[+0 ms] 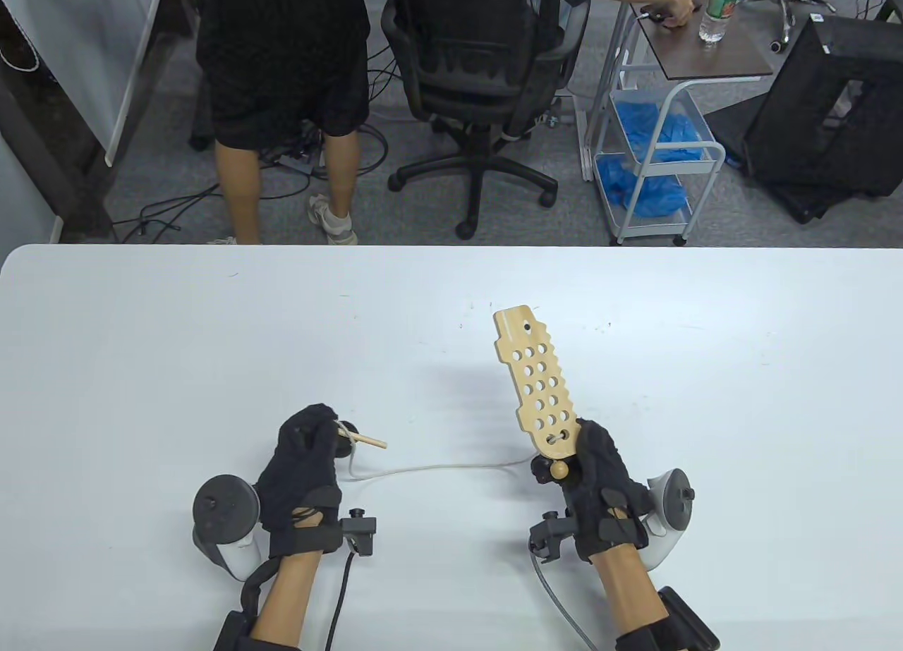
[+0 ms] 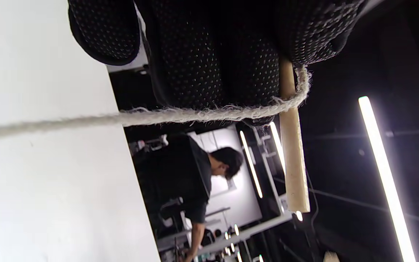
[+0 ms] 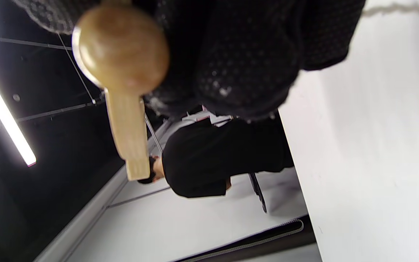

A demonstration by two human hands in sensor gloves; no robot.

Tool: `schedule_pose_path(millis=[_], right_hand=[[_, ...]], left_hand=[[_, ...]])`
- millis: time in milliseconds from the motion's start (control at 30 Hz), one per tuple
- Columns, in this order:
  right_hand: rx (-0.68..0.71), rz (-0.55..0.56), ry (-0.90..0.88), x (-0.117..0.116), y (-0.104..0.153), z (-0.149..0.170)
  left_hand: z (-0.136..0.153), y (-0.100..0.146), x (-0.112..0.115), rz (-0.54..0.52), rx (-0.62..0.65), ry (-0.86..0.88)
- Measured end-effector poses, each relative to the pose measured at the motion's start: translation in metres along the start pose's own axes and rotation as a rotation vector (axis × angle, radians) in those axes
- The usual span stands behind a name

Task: Remove rope from all holes on crocodile lacing toy

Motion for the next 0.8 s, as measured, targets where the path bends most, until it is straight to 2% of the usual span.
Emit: schedule_pose_path(millis=[67, 167, 367, 633, 800], right_hand=[[0.005, -0.045, 0.013, -0.010, 0.002, 0.002], [0.002, -0.137, 0.016, -0.032, 0.008, 0.008], [0.002, -0.271, -0.008, -0.067, 0.024, 0.014], [-0.001, -0.312, -0.014, -0.079, 0.033, 0.016], [0.000, -0.315, -0.024, -0.079, 0.033, 0.015]], left_hand=[[-0.008, 0.003, 0.013, 0.046, 0.033, -0.017], [-0.016, 0.007, 0.039, 0.182, 0.072, 0.021], [-0.016, 0.018, 0.071, 0.331, 0.022, 0.169], [-0.013, 0.021, 0.089, 0.469, 0.004, 0.319], [-0.013, 0.025, 0.097, 0.515, -0.006, 0.279]])
Point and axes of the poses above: the tracker on the back of each hand, its own z axis roughly to the little-finger side, its own y axis roughly from the fingertips to the wrist, x = y × z, the point moved 5 cm from there along -y, roughly from the wrist to the fingertips, and after that the axes turned 4 degrees about x, right-handed, at the moved point
